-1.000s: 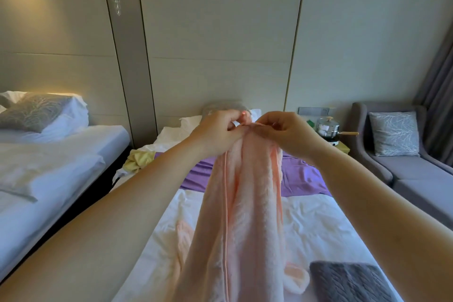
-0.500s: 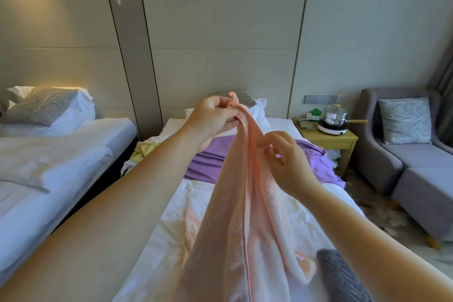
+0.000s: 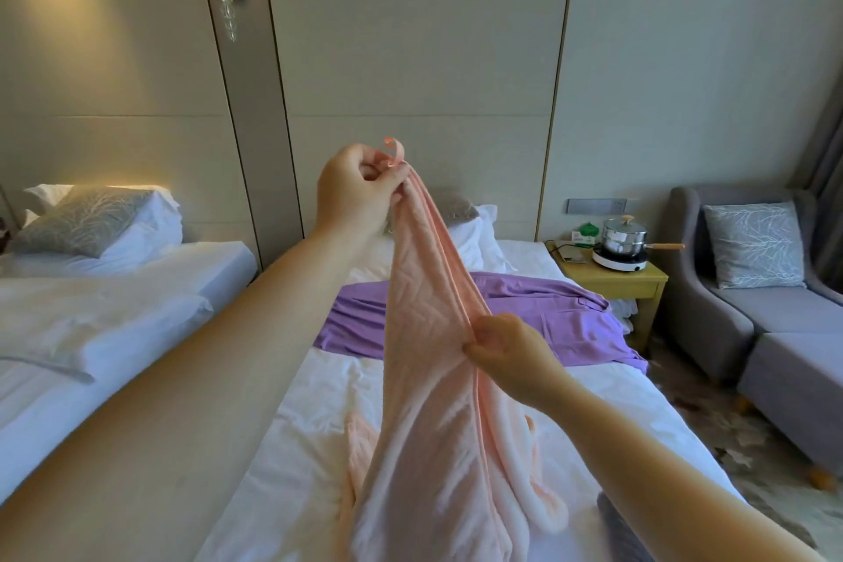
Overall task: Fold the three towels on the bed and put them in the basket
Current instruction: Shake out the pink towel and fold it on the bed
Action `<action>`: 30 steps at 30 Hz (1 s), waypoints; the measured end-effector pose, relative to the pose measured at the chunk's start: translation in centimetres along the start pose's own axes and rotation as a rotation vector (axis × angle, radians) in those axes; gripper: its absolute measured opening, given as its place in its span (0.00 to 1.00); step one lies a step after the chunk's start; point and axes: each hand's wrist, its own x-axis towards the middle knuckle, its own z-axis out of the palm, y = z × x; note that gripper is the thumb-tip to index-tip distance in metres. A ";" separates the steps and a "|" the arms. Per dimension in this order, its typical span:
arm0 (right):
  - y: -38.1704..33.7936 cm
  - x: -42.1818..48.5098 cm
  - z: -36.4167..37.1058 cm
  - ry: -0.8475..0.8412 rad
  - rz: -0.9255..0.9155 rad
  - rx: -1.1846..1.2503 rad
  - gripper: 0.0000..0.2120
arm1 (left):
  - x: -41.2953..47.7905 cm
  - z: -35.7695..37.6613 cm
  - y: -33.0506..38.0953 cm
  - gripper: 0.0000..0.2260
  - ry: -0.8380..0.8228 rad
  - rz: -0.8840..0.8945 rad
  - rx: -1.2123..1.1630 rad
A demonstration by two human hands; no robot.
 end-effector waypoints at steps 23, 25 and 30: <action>-1.4 0.0 -6.9 -0.225 0.081 0.924 0.09 | -7.6 1.4 -4.2 0.11 -0.921 0.004 0.209; -0.1 -1.0 -6.7 -0.244 0.026 0.805 0.03 | -7.2 2.0 -3.5 0.05 -0.815 0.072 0.123; 2.4 -2.9 -5.9 -0.281 0.045 0.596 0.12 | -4.6 2.8 -0.9 0.06 -0.574 0.171 0.017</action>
